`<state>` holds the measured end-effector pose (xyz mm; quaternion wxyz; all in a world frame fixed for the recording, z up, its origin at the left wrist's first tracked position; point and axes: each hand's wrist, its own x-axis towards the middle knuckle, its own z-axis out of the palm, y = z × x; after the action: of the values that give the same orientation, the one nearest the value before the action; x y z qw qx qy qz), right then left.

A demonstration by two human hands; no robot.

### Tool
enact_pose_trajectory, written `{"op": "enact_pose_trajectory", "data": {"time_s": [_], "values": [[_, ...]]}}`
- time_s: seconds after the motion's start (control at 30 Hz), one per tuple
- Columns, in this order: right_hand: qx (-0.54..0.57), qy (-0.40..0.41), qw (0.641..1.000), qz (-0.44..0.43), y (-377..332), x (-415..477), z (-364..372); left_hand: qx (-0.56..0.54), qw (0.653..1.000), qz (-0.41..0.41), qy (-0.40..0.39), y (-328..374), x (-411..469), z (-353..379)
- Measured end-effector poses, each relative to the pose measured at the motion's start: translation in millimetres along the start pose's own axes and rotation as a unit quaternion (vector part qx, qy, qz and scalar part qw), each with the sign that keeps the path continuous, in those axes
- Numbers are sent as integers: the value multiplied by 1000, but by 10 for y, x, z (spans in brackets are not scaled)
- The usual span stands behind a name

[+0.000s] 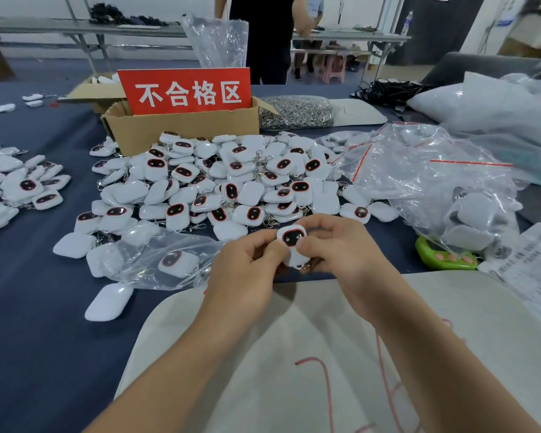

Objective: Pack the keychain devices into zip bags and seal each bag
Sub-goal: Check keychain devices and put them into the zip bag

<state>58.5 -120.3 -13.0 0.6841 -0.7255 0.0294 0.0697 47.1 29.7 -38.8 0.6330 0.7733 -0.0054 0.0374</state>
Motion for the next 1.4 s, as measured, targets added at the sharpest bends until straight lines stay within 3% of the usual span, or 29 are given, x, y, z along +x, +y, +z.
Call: {"op": "enact_pose_trajectory", "data": {"time_s": [0.4,0.67,1.13,1.4], "values": [[-24,11,1000,-7,26,13,9,6,1000,13,-14,-22,-6,-38],[-33,4,999,-18,47,29,35,22,999,25,40,-52,6,-62],[-49,-27,997,-52,61,-27,69,-8,999,19,46,-6,26,-59],[-75,17,995,-59,89,-20,103,1,999,31,35,51,1,-48]]}}
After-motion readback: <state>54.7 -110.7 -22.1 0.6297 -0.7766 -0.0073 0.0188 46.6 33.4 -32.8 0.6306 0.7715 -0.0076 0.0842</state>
